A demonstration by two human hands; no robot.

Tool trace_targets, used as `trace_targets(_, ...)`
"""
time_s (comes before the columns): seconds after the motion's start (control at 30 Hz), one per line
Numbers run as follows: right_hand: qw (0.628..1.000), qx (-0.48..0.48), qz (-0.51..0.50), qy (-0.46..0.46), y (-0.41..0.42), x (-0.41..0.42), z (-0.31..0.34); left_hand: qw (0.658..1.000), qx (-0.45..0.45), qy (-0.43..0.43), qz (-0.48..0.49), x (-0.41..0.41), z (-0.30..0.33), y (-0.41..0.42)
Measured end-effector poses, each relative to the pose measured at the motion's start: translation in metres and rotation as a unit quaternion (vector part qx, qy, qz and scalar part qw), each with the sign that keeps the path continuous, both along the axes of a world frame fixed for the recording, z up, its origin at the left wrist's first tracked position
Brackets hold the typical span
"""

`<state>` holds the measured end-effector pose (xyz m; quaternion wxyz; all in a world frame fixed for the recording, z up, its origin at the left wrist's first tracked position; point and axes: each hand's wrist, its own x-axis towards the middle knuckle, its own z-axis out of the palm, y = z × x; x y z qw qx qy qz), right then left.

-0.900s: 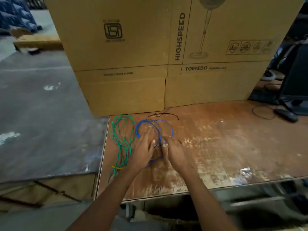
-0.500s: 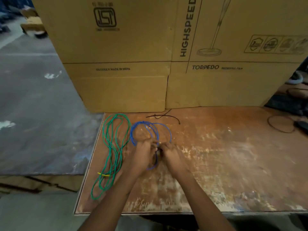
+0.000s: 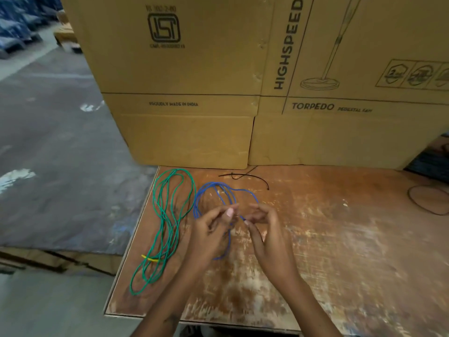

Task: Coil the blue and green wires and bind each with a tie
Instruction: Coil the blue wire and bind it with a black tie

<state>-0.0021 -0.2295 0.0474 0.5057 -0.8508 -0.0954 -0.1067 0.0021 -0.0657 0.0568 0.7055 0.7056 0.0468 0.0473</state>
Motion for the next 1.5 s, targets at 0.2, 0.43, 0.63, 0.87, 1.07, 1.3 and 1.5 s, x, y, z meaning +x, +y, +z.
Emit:
trace_targets(0.2,0.985,0.168,-0.023,0.012,0.02,-0.017,0.042,0.991,-0.13,-0.01,-0.004,-0.007,0.026,-0.013)
trace_targets(0.43,0.988,0.137,0.03,0.069,0.023,-0.027,0.046,0.985,-0.173,-0.009,-0.002,-0.002,0.046,-0.001)
trace_targets(0.63,0.976,0.164,0.089,0.109,0.011,-0.052,0.051,0.943,-0.326,0.068,-0.019,-0.007,0.076,0.001)
trace_targets(0.87,0.897,0.27,0.242,0.255,-0.008,-0.074,0.021,0.806,-0.526,0.216,-0.162,-0.011,0.112,0.009)
trace_targets(1.07,0.767,0.396,0.304,0.404,-0.03,-0.081,-0.012,0.834,-0.441,0.225,-0.245,-0.026,0.122,0.011)
trace_targets(1.3,0.863,0.251,0.031,0.437,-0.031,-0.033,0.038,0.89,-0.145,0.17,-0.398,-0.052,0.089,0.013)
trace_targets(1.5,0.839,0.325,0.084,0.428,-0.008,-0.022,0.093,0.947,0.048,0.067,-0.309,-0.055,0.041,0.008)
